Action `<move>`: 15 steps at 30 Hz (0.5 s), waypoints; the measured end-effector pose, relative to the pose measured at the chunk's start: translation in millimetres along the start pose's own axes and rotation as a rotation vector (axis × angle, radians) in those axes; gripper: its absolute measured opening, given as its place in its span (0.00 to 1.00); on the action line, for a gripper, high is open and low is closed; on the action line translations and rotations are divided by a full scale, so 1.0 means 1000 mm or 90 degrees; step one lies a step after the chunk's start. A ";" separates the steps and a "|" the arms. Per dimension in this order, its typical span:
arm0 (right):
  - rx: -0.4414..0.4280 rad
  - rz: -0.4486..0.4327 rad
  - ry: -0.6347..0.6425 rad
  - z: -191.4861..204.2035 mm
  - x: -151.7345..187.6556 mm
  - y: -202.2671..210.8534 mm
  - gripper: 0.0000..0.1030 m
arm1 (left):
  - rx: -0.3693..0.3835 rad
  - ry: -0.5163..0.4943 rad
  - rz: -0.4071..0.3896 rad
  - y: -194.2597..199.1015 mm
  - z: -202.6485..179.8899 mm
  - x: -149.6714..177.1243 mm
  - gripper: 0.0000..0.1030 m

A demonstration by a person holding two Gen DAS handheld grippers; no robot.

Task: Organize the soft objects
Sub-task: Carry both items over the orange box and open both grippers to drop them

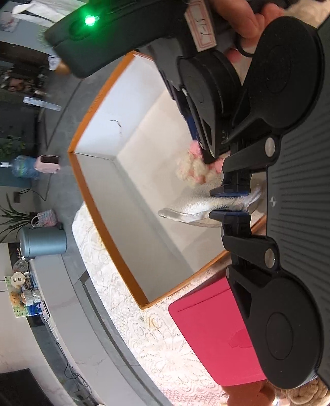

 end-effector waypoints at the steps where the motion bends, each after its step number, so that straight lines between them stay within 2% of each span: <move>1: 0.000 0.003 0.002 0.000 0.000 0.000 0.19 | -0.001 -0.001 -0.001 0.000 0.000 0.000 0.17; 2: -0.002 0.004 0.003 0.001 0.000 0.000 0.21 | 0.001 -0.001 -0.004 0.001 0.000 0.001 0.18; 5: 0.000 -0.002 0.001 0.000 0.000 0.004 0.26 | -0.012 -0.002 -0.014 0.005 0.001 0.000 0.29; 8: 0.013 -0.012 0.007 -0.001 -0.001 0.013 0.36 | -0.008 0.008 -0.026 0.013 0.003 -0.001 0.38; 11: 0.024 -0.021 0.011 0.000 -0.001 0.024 0.38 | -0.009 0.011 -0.048 0.026 0.004 -0.001 0.49; 15: 0.052 -0.043 0.017 0.002 -0.001 0.043 0.46 | -0.007 0.014 -0.077 0.047 0.007 -0.002 0.50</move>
Point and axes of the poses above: each gripper's, at about its wrist camera, not at the fingertips, and y roughly against the way its jaws point, z to its left, x to its underside, the point moved 8 cm from there along -y, roughly the way its jaws point, and after that the axes turned 7 degrees about -x, right-handed, at the moved point
